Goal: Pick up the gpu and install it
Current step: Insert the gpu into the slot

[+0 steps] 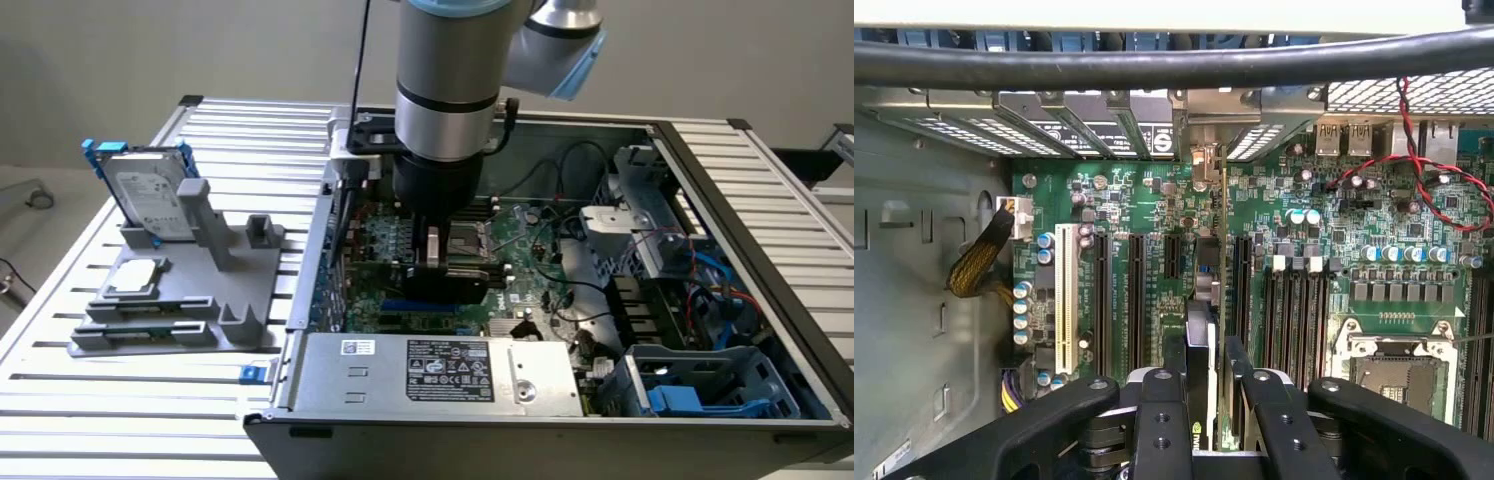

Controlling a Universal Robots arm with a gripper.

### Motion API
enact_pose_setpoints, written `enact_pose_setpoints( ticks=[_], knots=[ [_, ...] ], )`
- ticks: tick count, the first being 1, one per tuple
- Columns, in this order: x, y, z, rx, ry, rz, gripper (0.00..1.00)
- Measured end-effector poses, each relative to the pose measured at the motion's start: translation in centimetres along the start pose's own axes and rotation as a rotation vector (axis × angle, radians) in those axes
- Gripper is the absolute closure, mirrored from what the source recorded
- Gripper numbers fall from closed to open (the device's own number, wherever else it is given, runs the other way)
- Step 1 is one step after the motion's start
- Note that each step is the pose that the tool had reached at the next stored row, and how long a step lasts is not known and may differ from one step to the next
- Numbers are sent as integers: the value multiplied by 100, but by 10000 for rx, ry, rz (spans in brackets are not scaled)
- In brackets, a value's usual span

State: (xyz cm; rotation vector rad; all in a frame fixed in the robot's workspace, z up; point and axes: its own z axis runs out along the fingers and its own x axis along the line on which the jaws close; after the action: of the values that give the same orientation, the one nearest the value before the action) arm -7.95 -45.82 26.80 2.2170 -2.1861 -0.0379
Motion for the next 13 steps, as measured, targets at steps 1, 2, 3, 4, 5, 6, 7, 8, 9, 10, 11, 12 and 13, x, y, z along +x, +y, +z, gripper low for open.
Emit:
enact_pose_setpoints(
  ticks=[1, 2, 3, 4, 5, 6, 7, 8, 9, 10, 11, 12, 13],
  knots=[
    [0, 0, 5, -1, -2, -3, 74],
    [0, 0, 9, -3, -1, -6, 74],
    [0, 0, 14, -6, 1, -9, 74],
    [0, 0, 20, -7, -1, -12, 74],
    [0, 1, 25, -11, 0, -13, 74],
    [0, 1, 28, -17, 0, -14, 74],
    [0, 2, 31, -23, 2, -16, 74],
    [0, 2, 34, -29, 1, -17, 74],
    [0, 3, 37, -36, 1, -17, 74],
    [0, 3, 41, -42, 0, -18, 74],
    [0, 4, 45, -49, -2, -18, 74],
    [0, 4, 48, -59, -1, -19, 74],
    [0, 5, 49, -72, 1, -19, 74]
  ],
)
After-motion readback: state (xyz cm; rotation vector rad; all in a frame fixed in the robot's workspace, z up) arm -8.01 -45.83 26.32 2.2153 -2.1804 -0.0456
